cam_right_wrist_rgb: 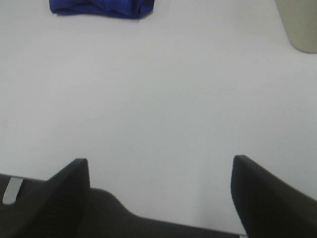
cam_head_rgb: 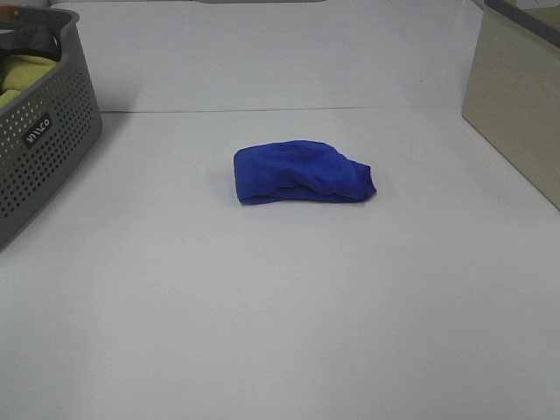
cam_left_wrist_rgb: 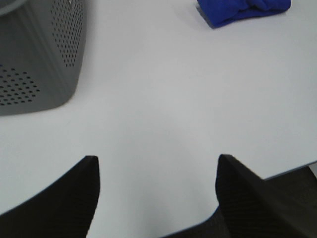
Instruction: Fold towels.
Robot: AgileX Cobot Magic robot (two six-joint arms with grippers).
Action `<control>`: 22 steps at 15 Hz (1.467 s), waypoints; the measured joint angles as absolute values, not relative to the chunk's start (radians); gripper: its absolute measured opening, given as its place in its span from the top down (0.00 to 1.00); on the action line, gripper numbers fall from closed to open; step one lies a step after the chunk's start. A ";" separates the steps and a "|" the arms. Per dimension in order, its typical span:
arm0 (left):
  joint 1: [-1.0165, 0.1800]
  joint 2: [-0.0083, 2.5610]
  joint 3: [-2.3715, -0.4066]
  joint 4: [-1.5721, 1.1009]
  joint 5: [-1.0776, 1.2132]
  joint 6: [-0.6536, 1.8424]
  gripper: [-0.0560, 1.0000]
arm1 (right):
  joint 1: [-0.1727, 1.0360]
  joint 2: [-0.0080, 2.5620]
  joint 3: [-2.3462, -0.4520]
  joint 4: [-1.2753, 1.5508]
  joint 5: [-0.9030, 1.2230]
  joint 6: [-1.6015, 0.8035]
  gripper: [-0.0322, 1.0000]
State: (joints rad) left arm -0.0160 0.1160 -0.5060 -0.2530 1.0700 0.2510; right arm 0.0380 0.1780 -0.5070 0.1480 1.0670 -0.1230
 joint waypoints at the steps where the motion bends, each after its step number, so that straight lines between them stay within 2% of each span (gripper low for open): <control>1: -0.016 0.071 -0.506 -0.253 1.070 0.251 0.34 | 0.020 0.137 -0.507 0.148 1.067 -0.123 0.25; 5: -0.016 -0.003 -0.506 -0.252 1.070 0.251 0.34 | 0.007 -0.003 -0.507 0.157 1.068 -0.123 0.25; 16: -0.016 -0.005 -0.506 -0.232 1.070 0.243 0.34 | 0.007 -0.006 -0.505 0.161 1.068 -0.123 0.25; 22: -0.016 -0.005 -0.506 -0.157 1.060 0.149 0.34 | 0.007 -0.006 -0.505 0.164 1.068 -0.121 0.25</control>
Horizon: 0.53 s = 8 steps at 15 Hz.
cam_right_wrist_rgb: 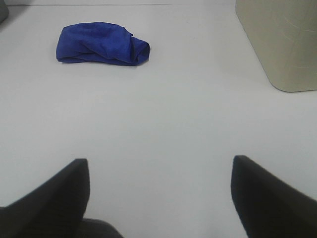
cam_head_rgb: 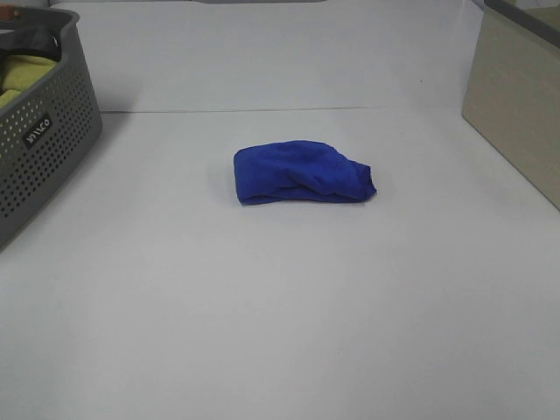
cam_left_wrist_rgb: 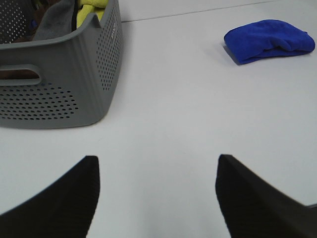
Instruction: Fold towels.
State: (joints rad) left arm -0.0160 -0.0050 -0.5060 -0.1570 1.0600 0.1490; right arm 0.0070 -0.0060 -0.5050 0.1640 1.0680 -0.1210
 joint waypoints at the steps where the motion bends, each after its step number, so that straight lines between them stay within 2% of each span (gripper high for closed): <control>1: -0.016 -0.005 -0.506 -0.156 1.060 0.149 0.34 | 0.007 -0.006 -0.505 0.162 1.068 -0.122 0.25; 8: -0.016 -0.005 -0.506 -0.155 1.058 0.149 0.34 | 0.006 -0.006 -0.505 0.101 1.068 -0.123 0.25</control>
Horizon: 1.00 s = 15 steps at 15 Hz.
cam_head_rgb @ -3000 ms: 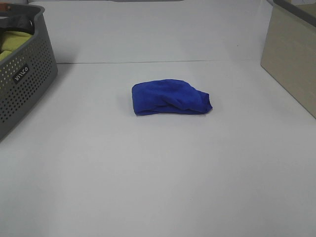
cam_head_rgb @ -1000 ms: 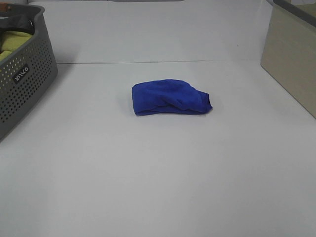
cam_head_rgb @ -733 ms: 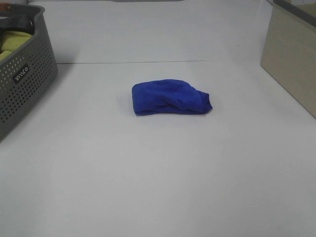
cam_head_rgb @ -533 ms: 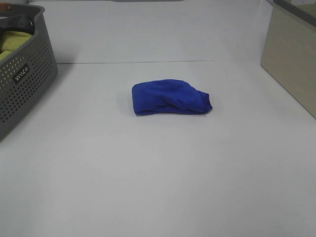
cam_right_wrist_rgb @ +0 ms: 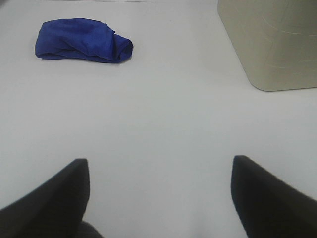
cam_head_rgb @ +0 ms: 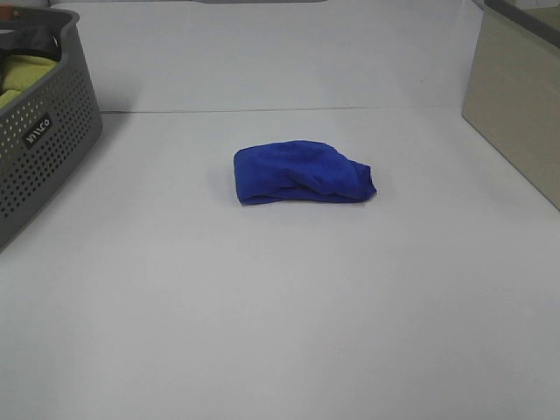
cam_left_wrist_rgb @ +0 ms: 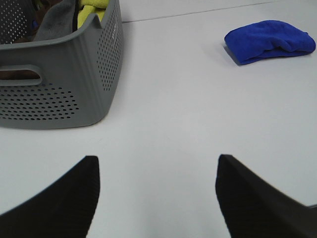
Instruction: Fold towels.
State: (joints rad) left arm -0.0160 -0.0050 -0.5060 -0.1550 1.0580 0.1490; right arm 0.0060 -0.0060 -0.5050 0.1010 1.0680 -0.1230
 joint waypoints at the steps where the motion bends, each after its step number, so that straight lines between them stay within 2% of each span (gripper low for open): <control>1: -0.016 -0.005 -0.506 -0.155 1.058 0.149 0.34 | 0.006 -0.006 -0.505 0.100 1.068 -0.123 0.25; 15: -0.016 -0.005 -0.506 -0.155 1.058 0.149 0.34 | 0.006 -0.006 -0.505 0.059 1.068 -0.070 0.25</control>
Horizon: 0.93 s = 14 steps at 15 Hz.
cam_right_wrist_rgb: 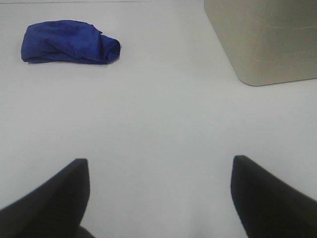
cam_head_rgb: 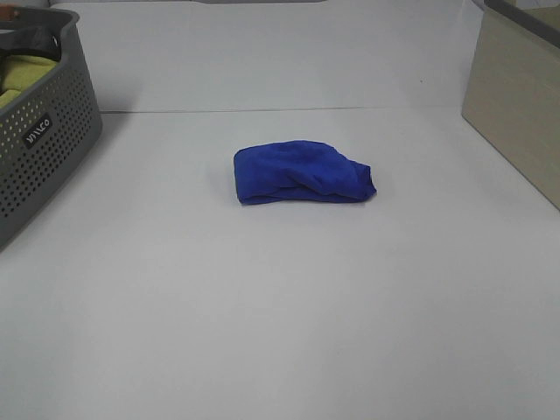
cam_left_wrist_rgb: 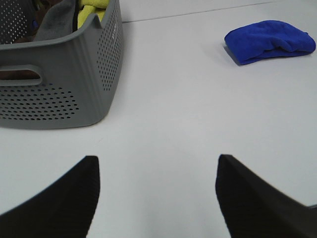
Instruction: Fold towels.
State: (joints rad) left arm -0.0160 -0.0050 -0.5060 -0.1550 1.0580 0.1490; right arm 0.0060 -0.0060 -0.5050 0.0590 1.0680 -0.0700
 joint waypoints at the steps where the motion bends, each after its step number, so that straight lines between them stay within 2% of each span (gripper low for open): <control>1: -0.016 -0.005 -0.506 -0.155 1.058 0.149 0.34 | 0.006 -0.006 -0.505 0.059 1.068 -0.070 0.25; 14: -0.016 -0.005 -0.506 -0.155 1.058 0.149 0.34 | 0.006 -0.006 -0.505 0.059 1.068 -0.069 0.25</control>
